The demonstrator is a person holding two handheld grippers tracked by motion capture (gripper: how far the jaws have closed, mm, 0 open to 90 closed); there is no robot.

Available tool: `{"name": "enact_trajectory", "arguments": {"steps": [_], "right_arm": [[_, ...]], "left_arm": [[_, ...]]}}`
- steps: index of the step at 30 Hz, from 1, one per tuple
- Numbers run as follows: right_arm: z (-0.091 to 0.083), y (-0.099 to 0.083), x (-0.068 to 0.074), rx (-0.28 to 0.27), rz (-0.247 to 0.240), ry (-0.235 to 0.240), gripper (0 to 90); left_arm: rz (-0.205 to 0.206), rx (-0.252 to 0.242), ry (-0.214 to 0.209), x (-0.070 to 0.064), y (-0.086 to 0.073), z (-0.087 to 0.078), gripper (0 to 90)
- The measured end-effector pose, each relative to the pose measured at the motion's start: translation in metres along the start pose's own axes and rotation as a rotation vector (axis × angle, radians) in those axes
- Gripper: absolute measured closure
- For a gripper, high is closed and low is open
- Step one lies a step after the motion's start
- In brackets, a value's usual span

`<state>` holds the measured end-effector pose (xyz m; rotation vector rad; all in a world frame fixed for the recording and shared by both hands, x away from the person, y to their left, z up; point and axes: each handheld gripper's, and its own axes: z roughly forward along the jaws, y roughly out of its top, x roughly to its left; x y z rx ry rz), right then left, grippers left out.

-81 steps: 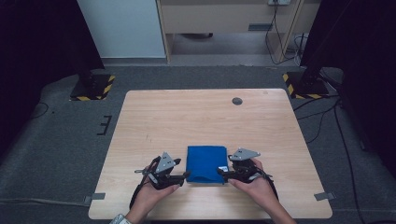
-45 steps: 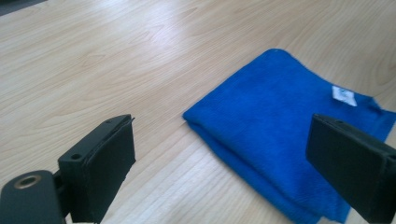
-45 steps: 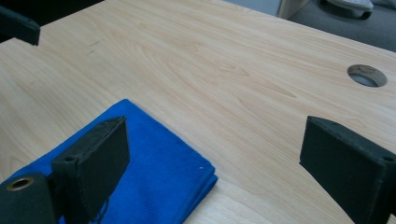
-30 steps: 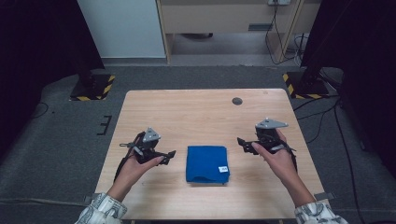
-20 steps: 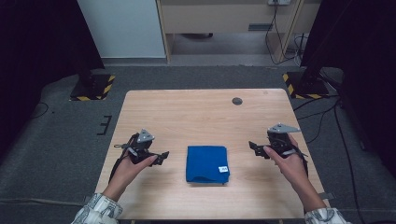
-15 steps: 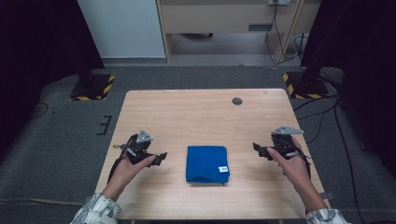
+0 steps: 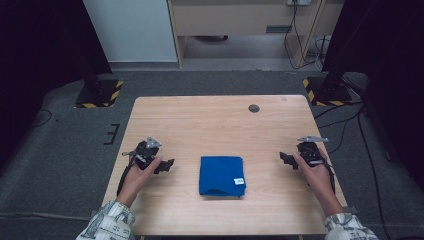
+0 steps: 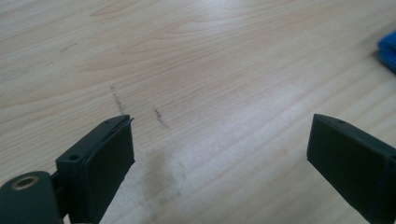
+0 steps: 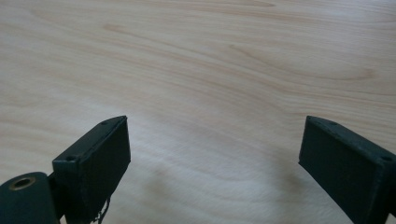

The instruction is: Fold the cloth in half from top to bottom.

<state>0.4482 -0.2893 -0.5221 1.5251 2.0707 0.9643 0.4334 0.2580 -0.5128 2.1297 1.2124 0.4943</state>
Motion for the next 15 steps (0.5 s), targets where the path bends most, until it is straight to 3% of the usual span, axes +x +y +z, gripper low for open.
{"name": "enact_trajectory", "arguments": {"steps": [5, 8, 10, 11, 15], "right_arm": [[0.016, 0.001, -0.012, 0.008, 0.065, -0.041, 11.6], [0.022, 0.001, -0.009, -0.013, 0.031, -0.080, 12.5], [0.026, 0.002, -0.005, -0.020, 0.019, -0.087, 12.4], [0.028, 0.003, 0.000, -0.002, -0.026, -0.096, 11.8], [0.032, 0.005, 0.014, 0.006, -0.073, -0.047, 8.4]], "left_arm": [[-0.004, -0.015, 0.045, 0.006, -0.004, 0.011, 7.5], [0.000, 0.005, 0.044, 0.005, -0.008, 0.018, 7.5], [-0.027, -0.027, 0.013, 0.006, -0.012, 0.022, 4.5], [-0.025, -0.032, 0.013, 0.006, -0.013, 0.022, 3.4], [-0.023, -0.032, 0.012, 0.006, -0.013, 0.022, 3.3]]}}
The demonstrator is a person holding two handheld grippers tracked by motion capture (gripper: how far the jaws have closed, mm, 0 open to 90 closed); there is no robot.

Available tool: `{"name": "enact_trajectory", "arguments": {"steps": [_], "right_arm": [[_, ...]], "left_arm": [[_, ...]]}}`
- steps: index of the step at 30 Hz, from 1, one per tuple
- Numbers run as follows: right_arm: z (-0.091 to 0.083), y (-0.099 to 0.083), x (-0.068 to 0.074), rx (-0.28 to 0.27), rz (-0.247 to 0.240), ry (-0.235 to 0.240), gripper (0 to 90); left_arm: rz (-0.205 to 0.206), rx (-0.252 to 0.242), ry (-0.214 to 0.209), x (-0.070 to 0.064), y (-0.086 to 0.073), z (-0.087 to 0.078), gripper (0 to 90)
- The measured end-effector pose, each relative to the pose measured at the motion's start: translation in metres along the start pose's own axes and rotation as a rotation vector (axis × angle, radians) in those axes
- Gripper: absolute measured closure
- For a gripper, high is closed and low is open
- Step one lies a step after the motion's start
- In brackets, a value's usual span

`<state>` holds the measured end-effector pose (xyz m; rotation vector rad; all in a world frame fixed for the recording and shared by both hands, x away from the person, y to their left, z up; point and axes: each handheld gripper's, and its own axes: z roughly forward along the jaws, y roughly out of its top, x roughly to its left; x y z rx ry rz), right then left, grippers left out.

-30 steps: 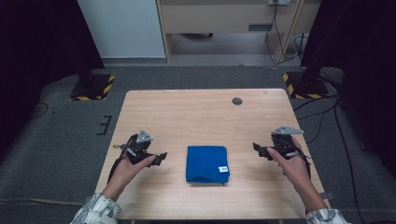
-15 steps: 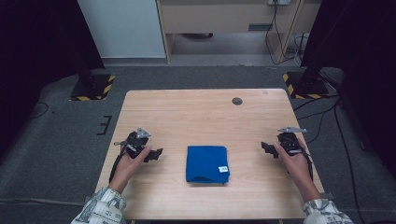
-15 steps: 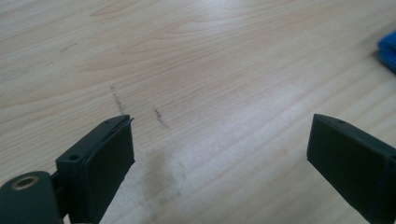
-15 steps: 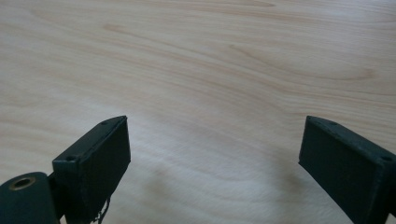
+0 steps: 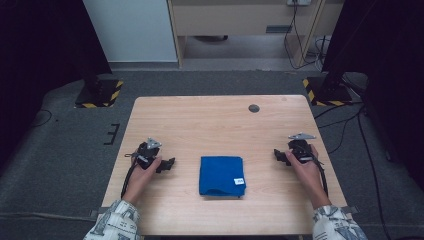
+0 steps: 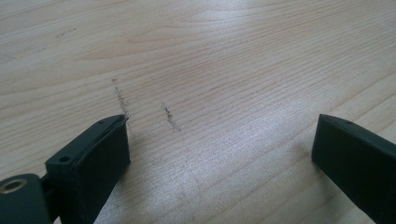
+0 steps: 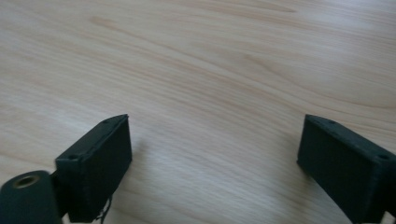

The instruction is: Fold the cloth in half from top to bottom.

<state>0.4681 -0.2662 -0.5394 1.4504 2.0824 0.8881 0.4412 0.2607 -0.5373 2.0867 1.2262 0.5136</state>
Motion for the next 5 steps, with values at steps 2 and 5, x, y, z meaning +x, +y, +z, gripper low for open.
{"name": "enact_trajectory", "arguments": {"steps": [2, 5], "right_arm": [[0.0016, 0.0010, 0.0060, 0.016, -0.008, 0.007, 3.5], [0.0016, 0.0001, 0.0105, 0.022, 0.035, -0.041, 0.7]], "left_arm": [[0.002, 0.002, -0.001, -0.0001, 0.0001, 0.0001, 3.0], [0.002, 0.002, -0.001, -0.0001, 0.0001, 0.0001, 2.8]]}}
